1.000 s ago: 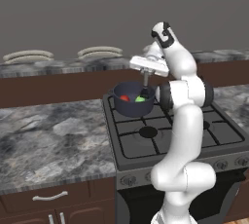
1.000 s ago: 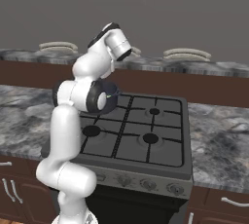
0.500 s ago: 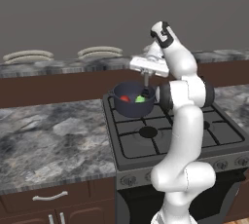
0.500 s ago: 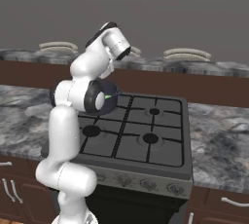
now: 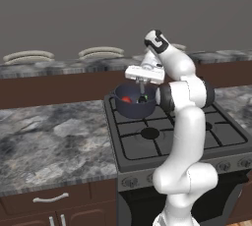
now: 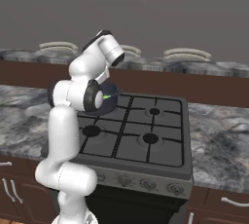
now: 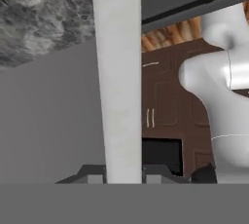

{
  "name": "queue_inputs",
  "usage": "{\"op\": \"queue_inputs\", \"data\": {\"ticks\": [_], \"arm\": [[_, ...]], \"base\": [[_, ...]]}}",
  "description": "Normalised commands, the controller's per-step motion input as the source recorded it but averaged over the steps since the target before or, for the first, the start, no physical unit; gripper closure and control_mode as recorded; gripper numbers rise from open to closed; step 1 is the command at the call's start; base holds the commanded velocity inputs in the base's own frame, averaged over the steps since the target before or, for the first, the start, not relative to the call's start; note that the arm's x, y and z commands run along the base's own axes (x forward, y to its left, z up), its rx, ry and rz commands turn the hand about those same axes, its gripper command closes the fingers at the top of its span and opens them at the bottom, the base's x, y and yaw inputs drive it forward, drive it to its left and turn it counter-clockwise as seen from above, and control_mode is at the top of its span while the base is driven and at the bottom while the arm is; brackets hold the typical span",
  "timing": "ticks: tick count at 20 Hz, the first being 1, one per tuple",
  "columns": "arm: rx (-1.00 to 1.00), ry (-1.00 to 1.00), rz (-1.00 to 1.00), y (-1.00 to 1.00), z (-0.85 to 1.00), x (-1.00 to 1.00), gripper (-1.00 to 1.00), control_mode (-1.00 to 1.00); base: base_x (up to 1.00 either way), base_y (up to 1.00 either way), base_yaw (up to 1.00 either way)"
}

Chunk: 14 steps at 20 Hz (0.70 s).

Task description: Put the corn and onion in the pot. Retrieve the spatula and lightly stir the vegetables in the pot.

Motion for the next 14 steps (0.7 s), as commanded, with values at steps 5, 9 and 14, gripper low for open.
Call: {"op": "queue_inputs", "data": {"ticks": [5,9,14], "arm": [[0.00,-0.01,0.00,0.20,-0.34,0.02,1.00,-1.00],[0.00,-0.12,0.00,0.03,-0.41,0.00,1.00,-1.00],[0.00,-0.25,0.00,0.00,-0.32,0.08,1.00,-1.00]], "base": [[0.00,0.00,0.00],[0.00,0.00,0.00],[0.00,0.00,0.00]]}}
